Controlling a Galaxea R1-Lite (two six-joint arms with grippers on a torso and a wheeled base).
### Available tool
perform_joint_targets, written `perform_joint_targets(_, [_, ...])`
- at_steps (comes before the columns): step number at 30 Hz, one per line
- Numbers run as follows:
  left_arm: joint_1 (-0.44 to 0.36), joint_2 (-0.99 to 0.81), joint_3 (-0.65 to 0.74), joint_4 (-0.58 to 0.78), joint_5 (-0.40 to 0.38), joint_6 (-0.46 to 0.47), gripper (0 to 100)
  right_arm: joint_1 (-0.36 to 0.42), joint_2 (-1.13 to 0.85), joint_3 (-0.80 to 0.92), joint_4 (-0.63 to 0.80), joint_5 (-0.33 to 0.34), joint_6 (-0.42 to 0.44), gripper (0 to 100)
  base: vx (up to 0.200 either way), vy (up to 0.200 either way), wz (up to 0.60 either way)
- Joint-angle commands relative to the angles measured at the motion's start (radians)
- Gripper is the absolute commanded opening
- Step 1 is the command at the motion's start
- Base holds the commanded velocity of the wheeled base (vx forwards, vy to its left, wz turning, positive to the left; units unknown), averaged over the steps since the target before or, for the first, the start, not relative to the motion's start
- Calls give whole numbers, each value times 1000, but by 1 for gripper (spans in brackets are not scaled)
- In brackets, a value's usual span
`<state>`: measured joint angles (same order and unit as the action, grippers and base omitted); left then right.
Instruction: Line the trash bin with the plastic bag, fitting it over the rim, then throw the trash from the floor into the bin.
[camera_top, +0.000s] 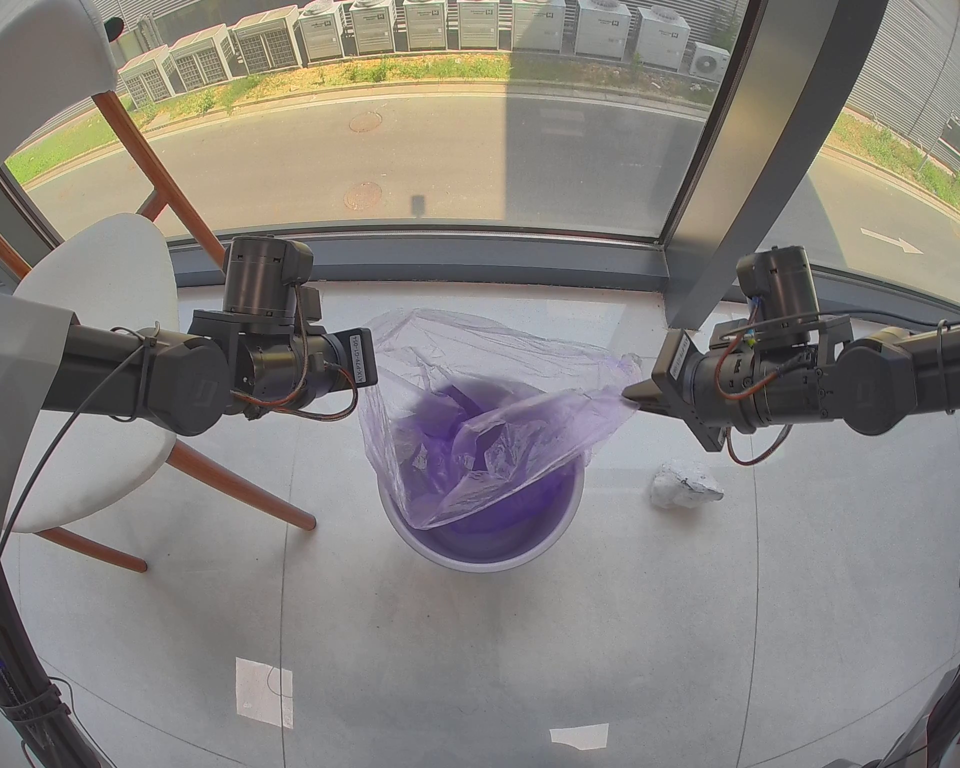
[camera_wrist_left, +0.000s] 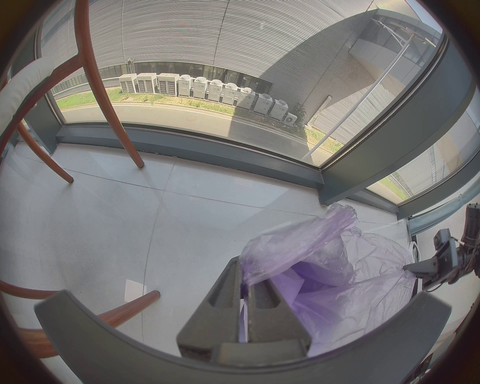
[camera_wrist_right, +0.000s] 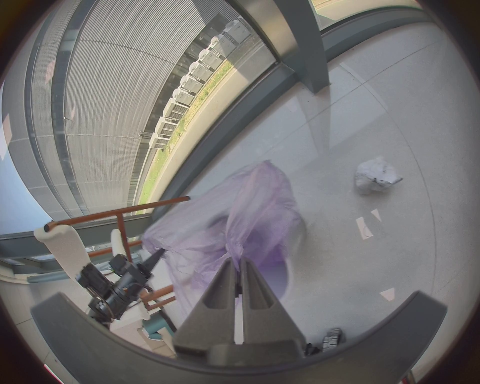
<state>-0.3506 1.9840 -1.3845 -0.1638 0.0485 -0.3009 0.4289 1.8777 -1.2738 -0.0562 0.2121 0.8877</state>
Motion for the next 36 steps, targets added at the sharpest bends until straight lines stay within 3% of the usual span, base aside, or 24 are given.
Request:
perform_joint_targets(1, [2,24,7,-2,7,0,0,-25,-14,93,-7,1,-47,0,0,0,0])
perform_joint_targets(11, [48,139,-34,-13,40,-3,0,-102,47,152,-31,7,-116,0,0,0,0])
perform_joint_targets(21, [41,239,-223,1,60,-64,0,-108,167,128,-353,3,-116,0,0,0,0])
perform_joint_targets(29, [41,231,-146,148,67,-70,0,-110,179,209,-353,-5,-118,0,0,0,0])
perform_joint_targets(36, [25,234,-113,152,67,-107,0,-93,192,277,-369,-4,-116,0,0,0,0])
